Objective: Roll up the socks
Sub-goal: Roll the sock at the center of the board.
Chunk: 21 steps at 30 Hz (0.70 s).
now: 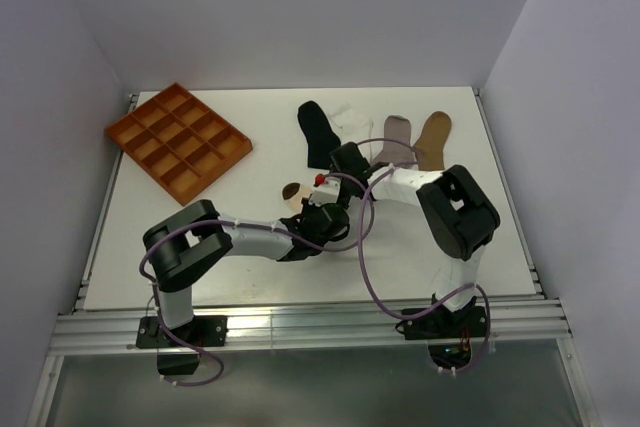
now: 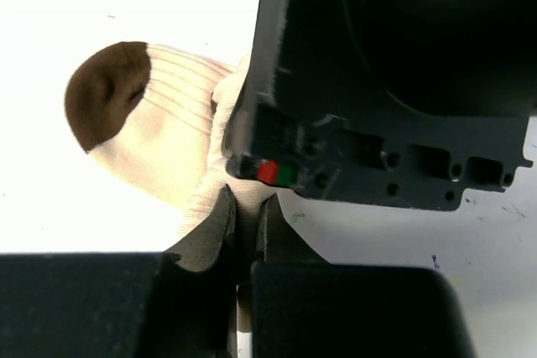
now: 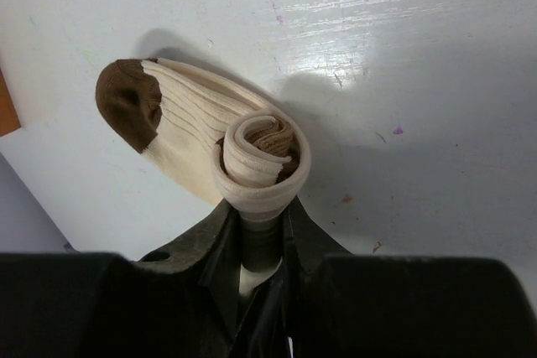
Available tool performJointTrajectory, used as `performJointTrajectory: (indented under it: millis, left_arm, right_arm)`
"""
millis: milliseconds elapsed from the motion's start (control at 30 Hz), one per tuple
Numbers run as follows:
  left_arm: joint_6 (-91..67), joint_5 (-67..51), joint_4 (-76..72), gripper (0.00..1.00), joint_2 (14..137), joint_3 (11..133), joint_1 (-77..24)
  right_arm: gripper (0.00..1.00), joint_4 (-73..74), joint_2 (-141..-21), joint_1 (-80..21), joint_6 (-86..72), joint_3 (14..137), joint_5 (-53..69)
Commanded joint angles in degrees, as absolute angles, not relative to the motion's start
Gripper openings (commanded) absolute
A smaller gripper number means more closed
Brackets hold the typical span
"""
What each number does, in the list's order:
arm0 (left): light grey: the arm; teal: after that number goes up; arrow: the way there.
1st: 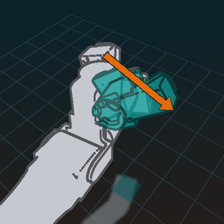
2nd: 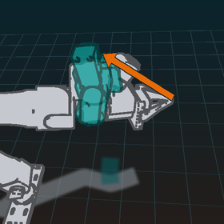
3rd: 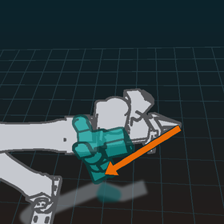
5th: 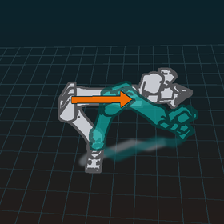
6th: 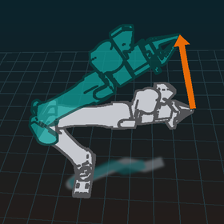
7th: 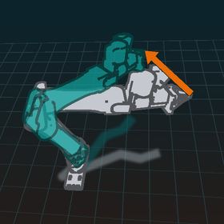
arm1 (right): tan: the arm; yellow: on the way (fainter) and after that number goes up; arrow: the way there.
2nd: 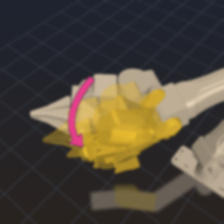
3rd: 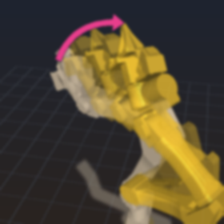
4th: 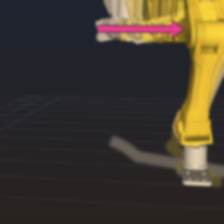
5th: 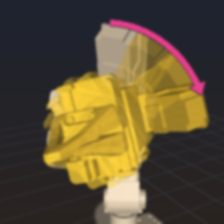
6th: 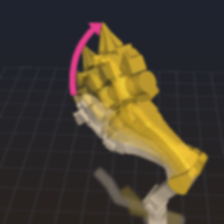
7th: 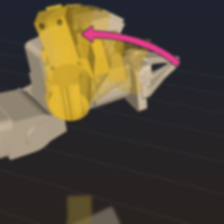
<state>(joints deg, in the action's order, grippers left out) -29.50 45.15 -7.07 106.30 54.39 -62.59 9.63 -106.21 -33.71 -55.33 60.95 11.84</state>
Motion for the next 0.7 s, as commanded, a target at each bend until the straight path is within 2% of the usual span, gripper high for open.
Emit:
performJointTrajectory:
  millis: [0, 33, 100, 133, 200, 500, 667]
  left_arm:
    - [-30.7, 36.7, -4.0, 0.00, 105.4, 50.5, -58.7]
    - [-30.9, 34.6, -4.6, 0.01, 103.6, 49.9, -58.2]
    - [-31.1, 26.8, -6.3, 0.00, 101.0, 48.1, -56.4]
    - [-31.5, 24.4, -6.5, 0.00, 100.2, 47.7, -55.6]
    - [-32.6, 16.5, -6.3, 0.00, 98.6, 47.0, -53.1]
    - [-37.6, -5.7, -4.4, 0.01, 97.0, 48.2, -43.3]
    - [-39.8, -15.3, -2.2, 0.00, 99.4, 50.4, -39.7]
  right_arm:
    - [0.17, 13.2, -105.6, -34.2, -55.4, 57.7, 13.9]
    - [0.25, 12.7, -105.2, -34.1, -55.5, 57.4, 13.7]
    - [0.32, 10.8, -104.0, -33.8, -56.1, 55.8, 13.4]
    - [0.40, 10.0, -102.8, -33.7, -56.4, 55.2, 13.2]
    - [0.49, 7.3, -101.5, -33.5, -56.9, 53.5, 12.7]
    - [0.66, -10.0, -90.3, -33.3, -59.8, 41.6, 7.1]
    - [0.69, -17.8, -86.1, -33.3, -59.2, 36.0, 4.9]
